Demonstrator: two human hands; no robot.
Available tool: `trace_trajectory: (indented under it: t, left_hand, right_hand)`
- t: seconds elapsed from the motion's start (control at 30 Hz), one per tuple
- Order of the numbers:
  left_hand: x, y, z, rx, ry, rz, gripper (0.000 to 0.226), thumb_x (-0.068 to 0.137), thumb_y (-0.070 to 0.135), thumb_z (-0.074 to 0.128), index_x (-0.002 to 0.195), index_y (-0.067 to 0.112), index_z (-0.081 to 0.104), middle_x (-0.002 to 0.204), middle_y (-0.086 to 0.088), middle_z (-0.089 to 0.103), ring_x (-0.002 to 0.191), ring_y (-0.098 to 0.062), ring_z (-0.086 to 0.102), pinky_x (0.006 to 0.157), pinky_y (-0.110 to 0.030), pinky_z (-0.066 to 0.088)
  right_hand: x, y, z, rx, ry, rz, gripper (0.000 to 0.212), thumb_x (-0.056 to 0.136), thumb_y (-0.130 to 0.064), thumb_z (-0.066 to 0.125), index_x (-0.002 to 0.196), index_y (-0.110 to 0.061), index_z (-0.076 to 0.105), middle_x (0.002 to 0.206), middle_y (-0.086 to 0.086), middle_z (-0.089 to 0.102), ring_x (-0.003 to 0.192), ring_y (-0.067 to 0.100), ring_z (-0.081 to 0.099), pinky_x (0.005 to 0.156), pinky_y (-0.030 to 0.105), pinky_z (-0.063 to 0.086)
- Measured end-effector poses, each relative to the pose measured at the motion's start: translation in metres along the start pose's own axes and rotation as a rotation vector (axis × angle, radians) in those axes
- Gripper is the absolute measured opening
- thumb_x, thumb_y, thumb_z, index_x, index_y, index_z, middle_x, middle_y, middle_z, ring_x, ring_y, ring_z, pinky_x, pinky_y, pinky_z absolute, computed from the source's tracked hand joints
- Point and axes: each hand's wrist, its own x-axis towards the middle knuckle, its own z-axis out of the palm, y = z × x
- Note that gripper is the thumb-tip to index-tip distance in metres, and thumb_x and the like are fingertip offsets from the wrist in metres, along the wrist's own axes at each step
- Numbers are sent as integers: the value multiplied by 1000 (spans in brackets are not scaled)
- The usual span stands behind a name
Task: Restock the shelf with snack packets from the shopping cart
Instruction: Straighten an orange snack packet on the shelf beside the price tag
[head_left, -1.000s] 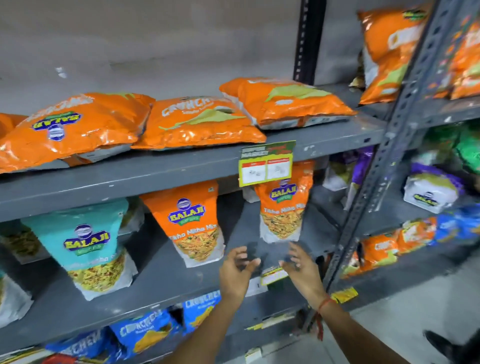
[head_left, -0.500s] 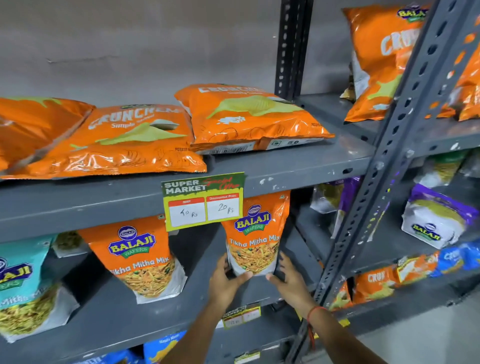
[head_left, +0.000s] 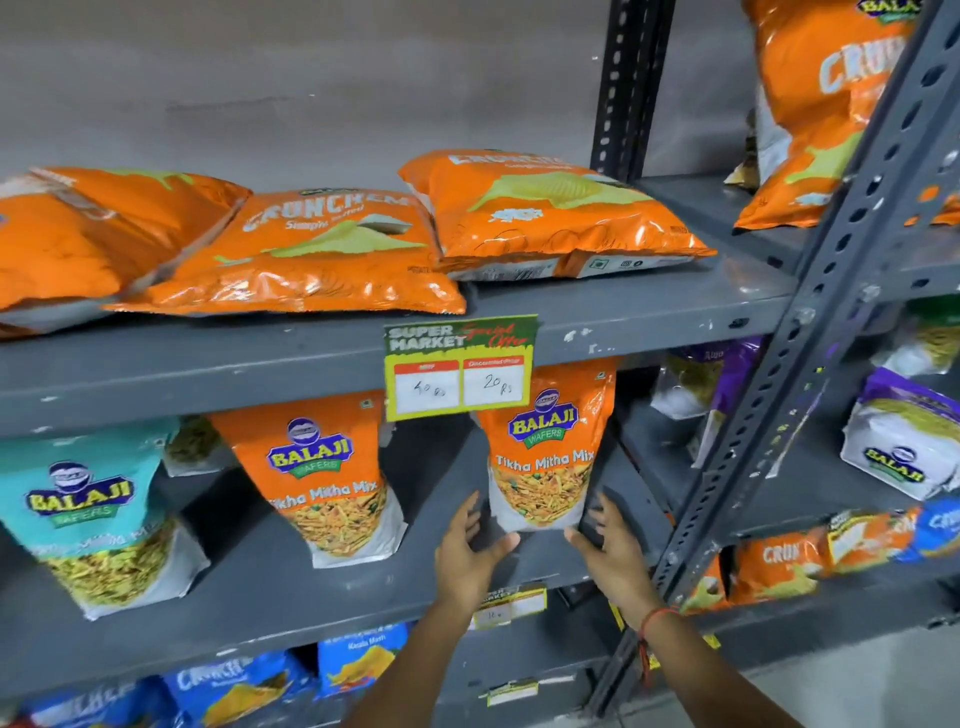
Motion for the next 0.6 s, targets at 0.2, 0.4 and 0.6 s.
trace_trajectory:
  t: [0.2, 0.4, 0.6]
  left_hand:
    - [-64, -1, -95, -66, 129, 49, 65, 71, 17, 81, 129, 17, 53, 121, -6, 61, 114, -20, 58, 97, -33, 47]
    - [-140, 6, -247, -51, 336, 102, 62, 71, 19, 81, 128, 16, 55, 119, -12, 64, 109, -22, 61, 96, -36, 50]
    - [-179, 5, -396, -14, 551, 114, 63, 72, 21, 80, 129, 13, 54, 113, -12, 65, 107, -25, 63, 93, -37, 53]
  right_hand:
    - [-74, -27, 52, 128, 201, -5, 64, 87, -18, 63, 143, -13, 33, 135, 17, 53, 121, 33, 51, 100, 44, 44]
    - [-168, -84, 151, 137, 55, -121, 59, 85, -21, 65, 138, -16, 39, 124, 15, 56, 111, 31, 56, 96, 49, 48]
    - [-238, -133, 275, 166, -181, -202, 45, 83, -14, 69, 124, -20, 52, 105, 3, 59, 106, 33, 62, 95, 48, 49]
